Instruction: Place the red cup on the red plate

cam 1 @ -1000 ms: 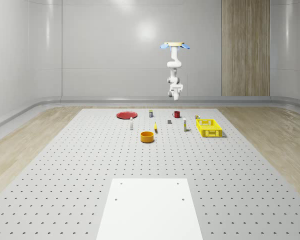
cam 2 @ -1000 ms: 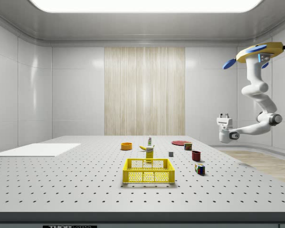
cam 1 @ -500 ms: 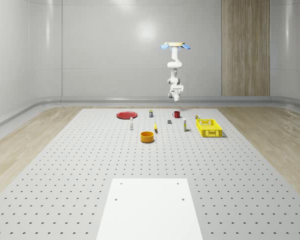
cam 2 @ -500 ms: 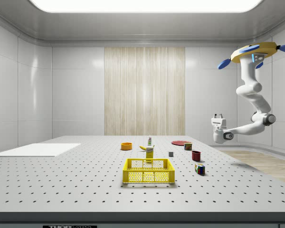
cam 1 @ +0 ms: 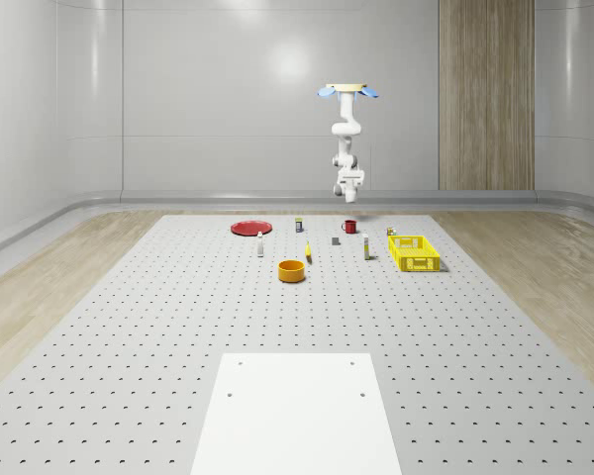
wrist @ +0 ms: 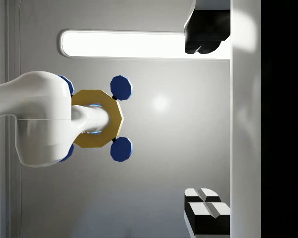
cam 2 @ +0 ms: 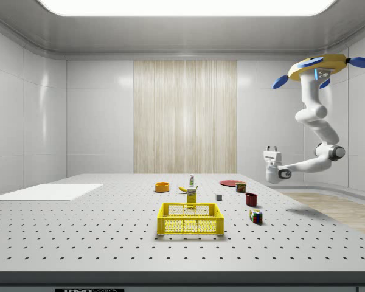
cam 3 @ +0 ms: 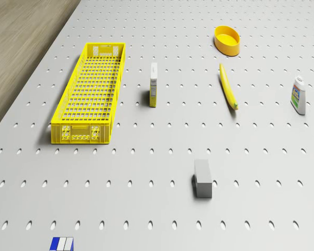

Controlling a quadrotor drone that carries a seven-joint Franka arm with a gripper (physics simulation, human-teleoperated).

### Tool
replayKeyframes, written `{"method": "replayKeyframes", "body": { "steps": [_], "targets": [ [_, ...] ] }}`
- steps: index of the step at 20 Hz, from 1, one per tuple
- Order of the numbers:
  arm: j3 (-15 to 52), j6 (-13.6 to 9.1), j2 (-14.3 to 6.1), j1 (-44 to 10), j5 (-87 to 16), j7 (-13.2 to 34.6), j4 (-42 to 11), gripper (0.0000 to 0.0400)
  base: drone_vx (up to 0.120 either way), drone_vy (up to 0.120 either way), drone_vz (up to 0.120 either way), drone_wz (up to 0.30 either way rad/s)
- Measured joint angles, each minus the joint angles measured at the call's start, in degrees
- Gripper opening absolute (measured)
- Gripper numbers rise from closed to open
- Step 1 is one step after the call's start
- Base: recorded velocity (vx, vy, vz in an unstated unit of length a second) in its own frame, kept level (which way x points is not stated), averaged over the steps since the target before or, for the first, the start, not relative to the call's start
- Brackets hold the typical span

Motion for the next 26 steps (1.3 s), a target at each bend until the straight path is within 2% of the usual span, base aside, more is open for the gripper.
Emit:
{"method": "replayKeyframes", "body": {
  "steps": [10,14,21,26],
  "targets": [
    [0.57,0.43,-0.30,-0.19,-0.77,0.09,-0.30,0.0400,0.120,0.000,0.000,0.000],
    [1.23,0.61,-0.43,-0.40,-1.69,0.21,-0.43,0.0400,0.110,-0.070,0.000,0.000],
    [4.25,0.96,-0.70,-1.33,-5.94,0.77,-0.87,0.0400,0.000,0.000,0.000,0.000],
    [9.91,1.35,-1.11,-3.10,-13.94,1.86,-2.10,0.0400,0.000,0.000,-0.008,0.000]
  ]
}}
